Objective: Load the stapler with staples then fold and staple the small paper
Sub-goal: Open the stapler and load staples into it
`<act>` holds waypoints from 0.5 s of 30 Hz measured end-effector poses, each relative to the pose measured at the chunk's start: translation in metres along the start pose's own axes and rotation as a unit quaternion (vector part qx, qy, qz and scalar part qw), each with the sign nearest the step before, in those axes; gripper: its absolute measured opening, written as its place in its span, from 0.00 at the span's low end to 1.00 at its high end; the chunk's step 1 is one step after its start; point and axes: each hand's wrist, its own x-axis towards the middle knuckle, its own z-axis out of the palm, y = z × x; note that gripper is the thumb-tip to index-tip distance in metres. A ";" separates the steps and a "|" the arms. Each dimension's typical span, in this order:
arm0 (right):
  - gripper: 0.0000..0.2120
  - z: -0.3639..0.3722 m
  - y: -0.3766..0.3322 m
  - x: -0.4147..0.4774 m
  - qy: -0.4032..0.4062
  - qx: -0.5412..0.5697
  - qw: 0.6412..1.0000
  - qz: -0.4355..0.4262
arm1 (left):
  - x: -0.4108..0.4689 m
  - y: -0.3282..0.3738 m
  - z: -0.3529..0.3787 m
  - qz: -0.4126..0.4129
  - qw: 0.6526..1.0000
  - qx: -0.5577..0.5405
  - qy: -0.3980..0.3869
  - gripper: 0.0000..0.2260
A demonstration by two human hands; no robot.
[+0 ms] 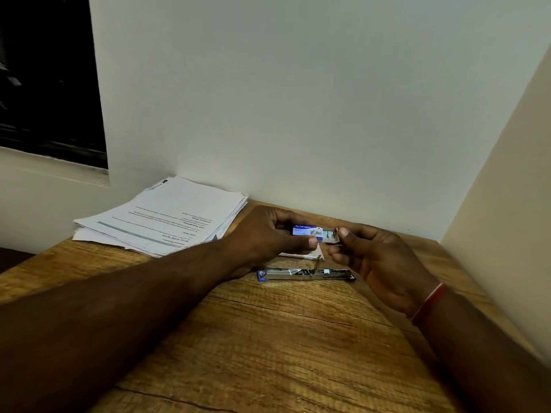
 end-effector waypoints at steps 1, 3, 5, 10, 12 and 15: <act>0.15 0.001 0.002 0.000 0.003 0.026 1.000 0.011 | 0.000 0.000 0.000 0.004 1.000 0.008 -0.001 0.18; 0.15 0.003 0.003 0.001 0.013 0.062 0.998 0.022 | -0.001 -0.001 0.000 0.010 1.000 0.021 -0.004 0.18; 0.14 0.003 0.003 0.001 0.018 0.072 0.997 0.028 | -0.001 -0.001 0.000 0.018 0.999 0.035 -0.009 0.18; 0.14 0.007 0.002 -0.002 0.031 0.061 0.997 0.031 | -0.004 0.001 0.000 0.055 0.992 0.115 0.003 0.18; 0.13 0.008 0.001 -0.003 0.038 0.049 0.998 0.026 | -0.005 0.001 0.000 0.064 0.989 0.134 0.008 0.18; 0.14 0.009 0.000 -0.004 0.051 0.036 0.998 0.018 | -0.005 0.001 0.001 0.071 0.986 0.148 0.011 0.21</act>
